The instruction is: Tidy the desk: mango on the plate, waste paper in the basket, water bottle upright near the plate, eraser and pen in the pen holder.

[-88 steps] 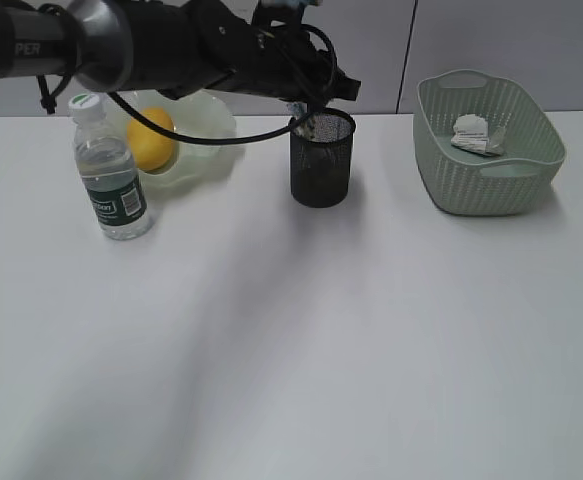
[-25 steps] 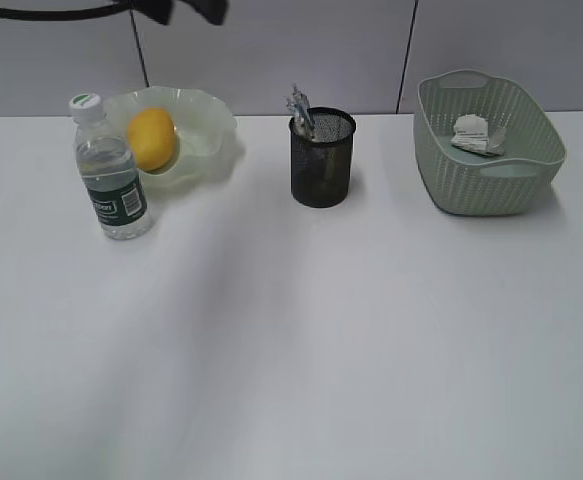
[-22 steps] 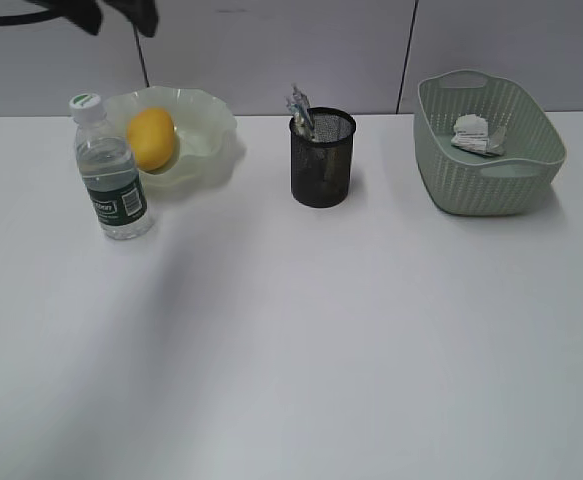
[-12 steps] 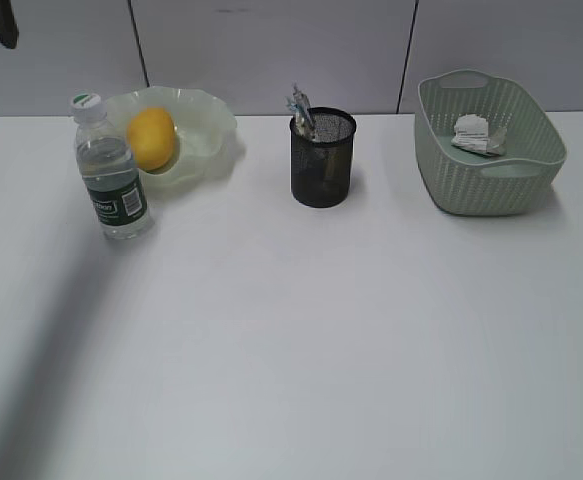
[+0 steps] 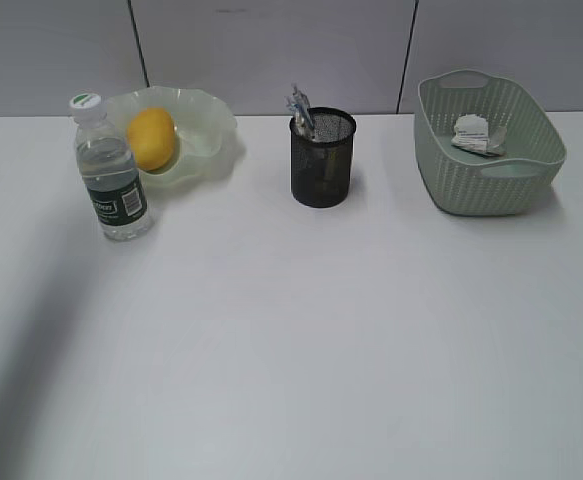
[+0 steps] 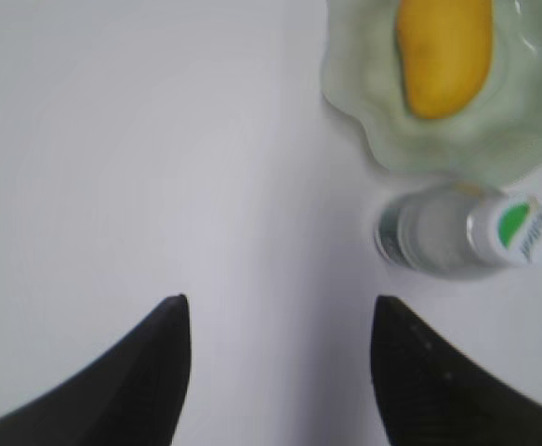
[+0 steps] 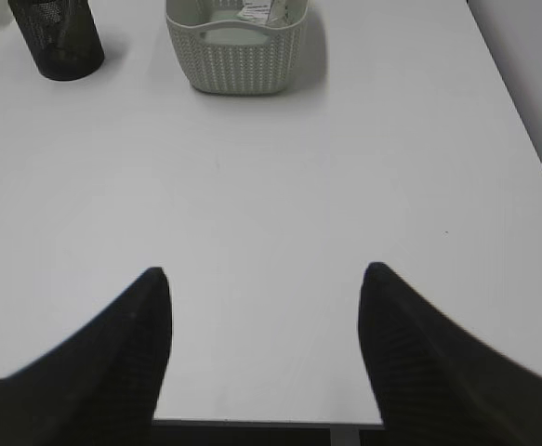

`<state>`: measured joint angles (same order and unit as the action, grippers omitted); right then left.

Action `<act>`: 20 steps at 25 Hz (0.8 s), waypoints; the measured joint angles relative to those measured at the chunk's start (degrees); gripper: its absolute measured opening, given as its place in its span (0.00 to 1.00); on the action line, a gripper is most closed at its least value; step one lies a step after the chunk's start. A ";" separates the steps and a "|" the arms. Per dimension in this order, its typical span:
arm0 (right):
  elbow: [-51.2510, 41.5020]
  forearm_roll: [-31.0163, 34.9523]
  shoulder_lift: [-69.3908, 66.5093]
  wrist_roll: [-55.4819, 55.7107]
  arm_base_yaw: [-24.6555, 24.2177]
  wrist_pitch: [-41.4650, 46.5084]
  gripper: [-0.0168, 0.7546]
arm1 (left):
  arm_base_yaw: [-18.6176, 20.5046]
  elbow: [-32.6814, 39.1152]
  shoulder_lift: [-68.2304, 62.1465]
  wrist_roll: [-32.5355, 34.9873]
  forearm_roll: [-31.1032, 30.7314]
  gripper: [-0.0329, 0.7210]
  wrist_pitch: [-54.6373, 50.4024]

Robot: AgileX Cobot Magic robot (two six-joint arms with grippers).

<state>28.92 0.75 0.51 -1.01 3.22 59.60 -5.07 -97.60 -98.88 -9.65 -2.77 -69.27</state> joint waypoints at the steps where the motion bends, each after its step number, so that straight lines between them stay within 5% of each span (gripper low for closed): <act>1: 0.00 0.00 0.00 0.00 0.00 0.00 0.67 | -0.11 2.70 2.89 0.36 1.19 0.66 0.22; 11: 0.00 0.00 0.00 0.00 0.00 0.00 0.67 | -0.18 37.53 31.11 1.14 -0.16 0.66 10.16; 20: 0.00 0.00 0.00 0.00 0.00 0.00 0.67 | -0.18 56.01 61.30 1.14 -0.11 0.66 10.14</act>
<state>28.92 0.75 0.51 -1.01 3.22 59.60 -5.25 -41.59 -37.57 -8.52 -2.88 -59.13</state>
